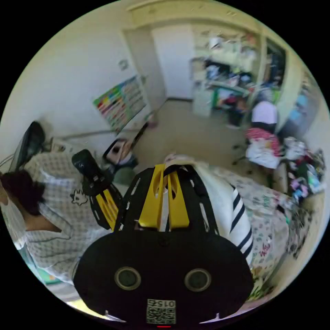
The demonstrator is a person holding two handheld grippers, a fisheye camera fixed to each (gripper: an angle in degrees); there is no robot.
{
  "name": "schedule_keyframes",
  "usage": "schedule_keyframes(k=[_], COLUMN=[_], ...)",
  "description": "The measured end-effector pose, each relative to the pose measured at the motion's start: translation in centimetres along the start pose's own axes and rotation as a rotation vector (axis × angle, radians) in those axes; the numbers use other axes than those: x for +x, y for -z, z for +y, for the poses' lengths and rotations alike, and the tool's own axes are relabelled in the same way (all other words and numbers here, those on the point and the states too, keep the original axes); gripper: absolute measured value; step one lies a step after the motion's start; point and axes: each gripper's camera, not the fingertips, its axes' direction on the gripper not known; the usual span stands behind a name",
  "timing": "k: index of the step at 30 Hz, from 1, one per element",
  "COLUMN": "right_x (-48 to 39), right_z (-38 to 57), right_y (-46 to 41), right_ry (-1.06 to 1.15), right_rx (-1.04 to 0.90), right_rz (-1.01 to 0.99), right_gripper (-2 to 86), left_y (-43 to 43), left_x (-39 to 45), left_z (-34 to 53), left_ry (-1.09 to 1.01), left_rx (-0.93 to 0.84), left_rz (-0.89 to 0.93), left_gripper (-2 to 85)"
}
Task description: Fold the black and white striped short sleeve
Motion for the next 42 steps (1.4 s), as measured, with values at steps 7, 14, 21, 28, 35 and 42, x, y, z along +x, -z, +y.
schedule_keyframes(k=[7,14,21,28,35,42], right_x=[4.8,13.7,31.5,45.0,49.6,53.2], right_z=[-0.7,10.5,24.2,25.2,24.0,24.3], right_y=[-30.8,-34.3,-26.9,-24.9,-22.6,-21.8], right_ry=[0.015,-0.513,-1.152,-1.179,-1.034,-0.935], right_rx=[-0.604,-0.203,0.453,0.508,0.38,0.158], right_rz=[-0.552,-0.818,-0.427,-0.215,-0.173,-0.067], right_gripper=[6.2,7.2,7.9,7.1,6.2,5.8], left_y=[-3.1,-4.9,-14.9,-25.5,-11.2,-4.2], left_x=[-10.5,-23.2,-47.2,-65.5,-67.9,-71.3], left_z=[18.2,21.9,19.4,22.0,16.6,14.3], left_ry=[0.214,0.296,0.39,0.528,0.462,0.53], left_rx=[-1.09,-1.355,-1.069,-1.084,-0.97,-1.105], left_rz=[-0.235,-0.137,-0.314,-0.402,-0.726,-0.984], left_gripper=[-0.8,0.1,7.6,5.5,0.3,6.2])
